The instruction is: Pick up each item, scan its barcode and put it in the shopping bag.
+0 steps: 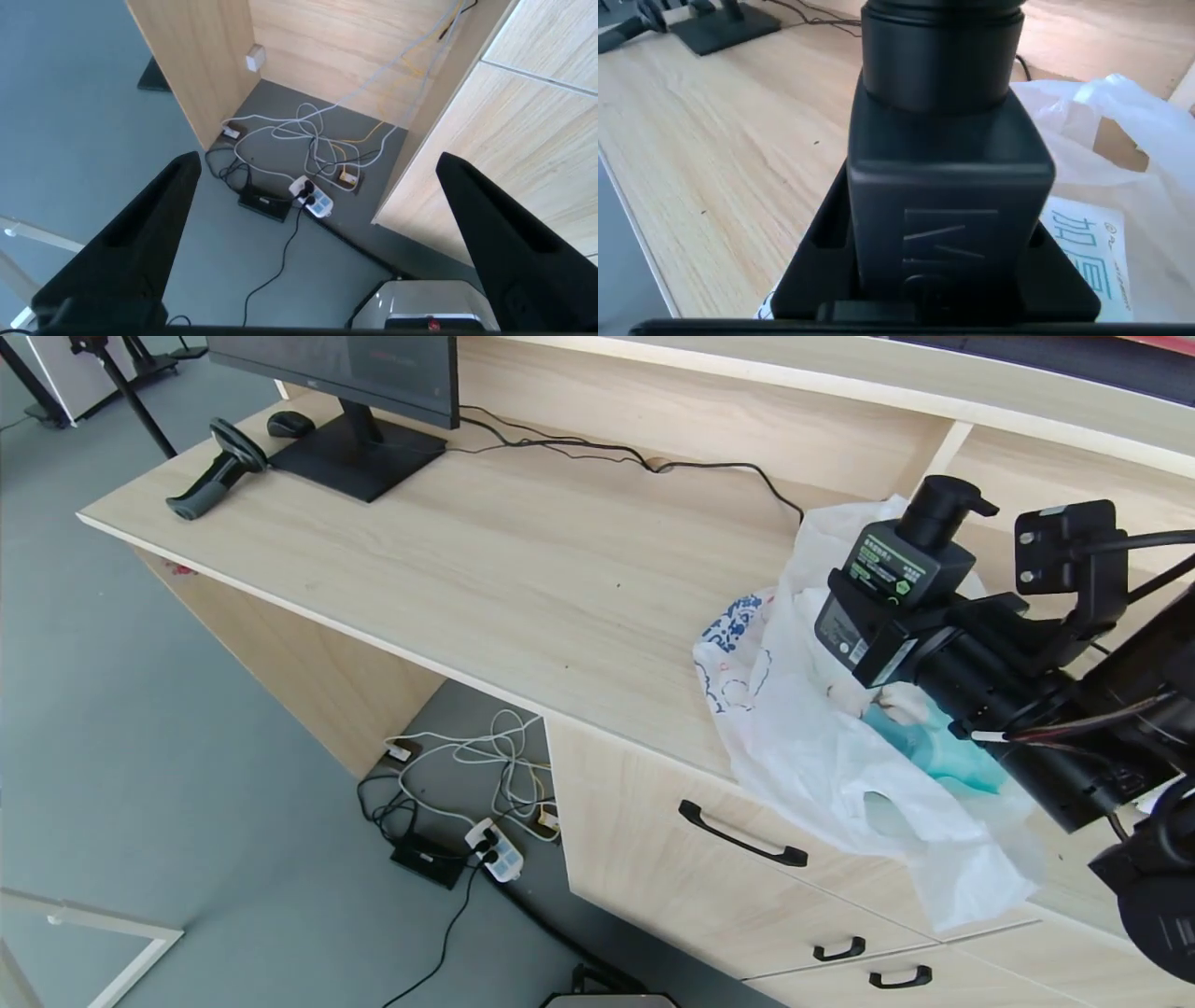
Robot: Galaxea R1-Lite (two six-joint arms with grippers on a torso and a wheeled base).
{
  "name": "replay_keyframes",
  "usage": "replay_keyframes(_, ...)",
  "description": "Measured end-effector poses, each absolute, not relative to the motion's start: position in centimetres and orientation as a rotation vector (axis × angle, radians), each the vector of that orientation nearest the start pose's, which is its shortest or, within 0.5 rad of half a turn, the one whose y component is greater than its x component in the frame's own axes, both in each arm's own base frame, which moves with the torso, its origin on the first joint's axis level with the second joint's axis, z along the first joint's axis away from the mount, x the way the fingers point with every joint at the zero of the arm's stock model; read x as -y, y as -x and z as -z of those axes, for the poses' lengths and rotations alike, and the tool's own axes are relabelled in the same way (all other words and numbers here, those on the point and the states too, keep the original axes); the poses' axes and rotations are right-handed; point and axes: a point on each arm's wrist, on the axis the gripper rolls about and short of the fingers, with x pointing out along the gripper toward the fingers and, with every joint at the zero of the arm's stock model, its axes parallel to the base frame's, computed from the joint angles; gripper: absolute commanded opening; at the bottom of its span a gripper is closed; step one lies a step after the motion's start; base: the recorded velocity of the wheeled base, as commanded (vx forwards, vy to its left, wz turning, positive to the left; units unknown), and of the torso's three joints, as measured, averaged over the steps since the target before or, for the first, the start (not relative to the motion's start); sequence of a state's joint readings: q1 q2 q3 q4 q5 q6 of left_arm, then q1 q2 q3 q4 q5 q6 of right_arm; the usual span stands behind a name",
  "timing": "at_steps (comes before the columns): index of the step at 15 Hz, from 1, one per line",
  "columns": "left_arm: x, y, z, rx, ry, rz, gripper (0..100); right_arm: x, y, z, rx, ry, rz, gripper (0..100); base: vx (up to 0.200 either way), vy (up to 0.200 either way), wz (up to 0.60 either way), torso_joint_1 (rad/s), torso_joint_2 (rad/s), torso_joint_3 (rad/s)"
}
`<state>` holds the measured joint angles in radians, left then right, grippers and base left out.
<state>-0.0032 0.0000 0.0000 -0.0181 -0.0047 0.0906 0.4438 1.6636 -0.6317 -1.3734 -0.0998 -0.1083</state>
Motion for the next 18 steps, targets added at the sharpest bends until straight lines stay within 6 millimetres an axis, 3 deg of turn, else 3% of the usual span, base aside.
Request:
replay_keyframes(3,0.0,2.3,-7.7,0.018,-0.091,0.007,100,-11.6,-25.6,-21.0,0.313,0.017,-0.307,0,0.000,0.000,0.00,0.000,0.00,0.000)
replay_keyframes(8,0.0,2.3,-7.7,0.018,-0.092,0.007,100,-11.1,-24.4,-18.9,0.251,0.035,-0.313,0,0.000,0.000,0.00,0.000,0.00,0.000)
replay_keyframes(18,0.0,2.3,-7.7,0.017,-0.091,0.007,100,-12.3,-24.8,-17.9,0.221,0.041,-0.347,0,0.000,0.000,0.00,0.000,0.00,0.000)
